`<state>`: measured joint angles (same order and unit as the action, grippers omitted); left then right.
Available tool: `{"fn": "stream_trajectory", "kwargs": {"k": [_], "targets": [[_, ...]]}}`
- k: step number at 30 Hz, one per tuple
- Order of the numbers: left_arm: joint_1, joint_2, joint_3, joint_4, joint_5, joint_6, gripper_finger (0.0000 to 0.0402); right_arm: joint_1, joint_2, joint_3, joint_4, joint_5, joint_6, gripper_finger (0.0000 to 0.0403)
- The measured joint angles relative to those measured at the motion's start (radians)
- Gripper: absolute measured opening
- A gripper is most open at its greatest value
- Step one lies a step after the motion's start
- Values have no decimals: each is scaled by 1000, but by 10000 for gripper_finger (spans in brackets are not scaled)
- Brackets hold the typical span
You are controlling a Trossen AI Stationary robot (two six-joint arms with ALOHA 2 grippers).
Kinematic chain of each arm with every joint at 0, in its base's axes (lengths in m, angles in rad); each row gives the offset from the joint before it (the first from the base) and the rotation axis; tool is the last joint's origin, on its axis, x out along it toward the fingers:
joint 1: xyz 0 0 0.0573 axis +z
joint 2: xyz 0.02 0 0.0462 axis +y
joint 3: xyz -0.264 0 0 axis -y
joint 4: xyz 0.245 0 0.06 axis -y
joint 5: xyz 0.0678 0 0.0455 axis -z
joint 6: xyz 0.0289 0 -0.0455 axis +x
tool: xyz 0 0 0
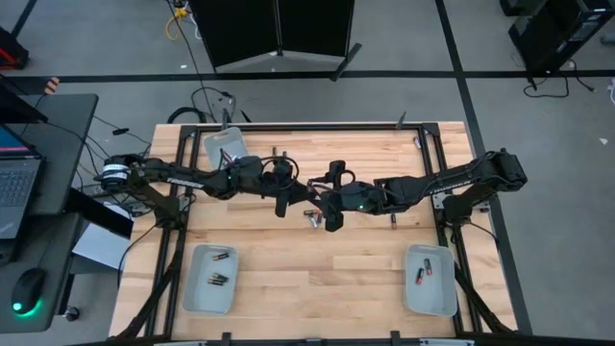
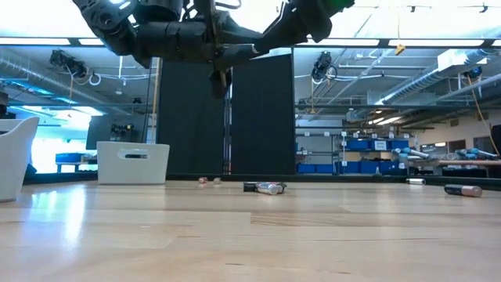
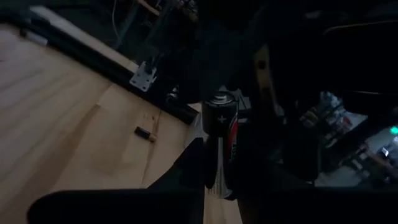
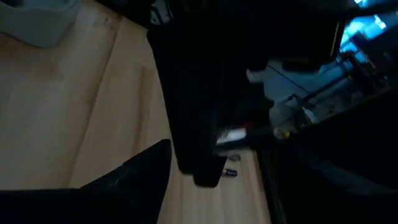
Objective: Sort batteries
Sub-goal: Put the silver battery into the top left gray bin
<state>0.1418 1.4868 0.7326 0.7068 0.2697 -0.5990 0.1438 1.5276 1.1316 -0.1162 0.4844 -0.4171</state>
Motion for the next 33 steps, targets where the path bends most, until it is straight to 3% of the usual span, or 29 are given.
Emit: {"fn": "stream_trajectory", "kwargs": {"k": [7,14,18,25,30,33], "targets": [[50,-2,0,2,49,58,59,23,0,-1,-32,217,-2,311],[133,-97,0,-225,73,179,59,20,0,-1,-151,233,61,302],[183,-189,32,-527,34,268,59,3,0,-1,-242,200,145,252],[235,-254,145,-1175,-195,436,59,-28,0,-2,-335,60,260,115],[283,-255,165,-1405,-289,493,59,-35,0,-2,-335,15,263,19],[335,-254,165,-1485,-302,509,59,-35,0,-2,-335,13,262,14]]}}
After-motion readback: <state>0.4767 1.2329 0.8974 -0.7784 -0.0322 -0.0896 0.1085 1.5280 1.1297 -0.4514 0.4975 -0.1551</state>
